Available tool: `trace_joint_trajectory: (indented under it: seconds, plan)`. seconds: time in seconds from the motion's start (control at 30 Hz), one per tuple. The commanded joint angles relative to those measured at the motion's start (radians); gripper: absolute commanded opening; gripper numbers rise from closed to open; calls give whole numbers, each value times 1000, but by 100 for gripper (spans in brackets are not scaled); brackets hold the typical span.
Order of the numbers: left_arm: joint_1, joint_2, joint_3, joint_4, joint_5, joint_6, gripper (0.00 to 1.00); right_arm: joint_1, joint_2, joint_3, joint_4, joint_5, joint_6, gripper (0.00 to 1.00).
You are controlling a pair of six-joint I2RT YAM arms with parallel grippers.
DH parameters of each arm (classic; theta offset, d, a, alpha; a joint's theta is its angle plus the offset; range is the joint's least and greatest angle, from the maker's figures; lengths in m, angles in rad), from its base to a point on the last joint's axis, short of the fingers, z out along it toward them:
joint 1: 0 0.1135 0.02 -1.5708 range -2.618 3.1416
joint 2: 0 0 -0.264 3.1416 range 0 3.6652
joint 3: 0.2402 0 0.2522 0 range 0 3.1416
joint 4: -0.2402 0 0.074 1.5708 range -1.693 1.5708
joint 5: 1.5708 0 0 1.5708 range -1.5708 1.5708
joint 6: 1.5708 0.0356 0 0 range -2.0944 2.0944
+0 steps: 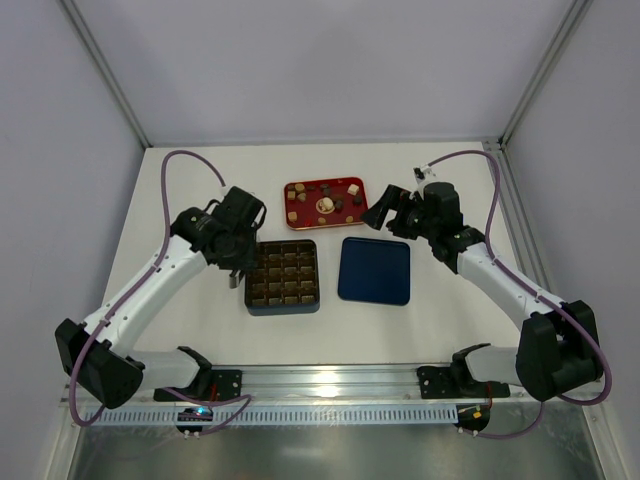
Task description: Pack the chocolate
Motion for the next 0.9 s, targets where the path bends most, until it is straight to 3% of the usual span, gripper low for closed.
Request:
trace_joint_trajectory:
  seconds: [0.0,0.57,0.87]
  plan:
    - [4,-3,1,32,-17,-15,33,8,-15,31,33,9,-9,96]
    - [4,4,31,30,-9,-7,38,5,-16,34,33,10,-10,96]
    - [4,160,261,47,43,46,38,6,-26,57,14,16,-21,96]
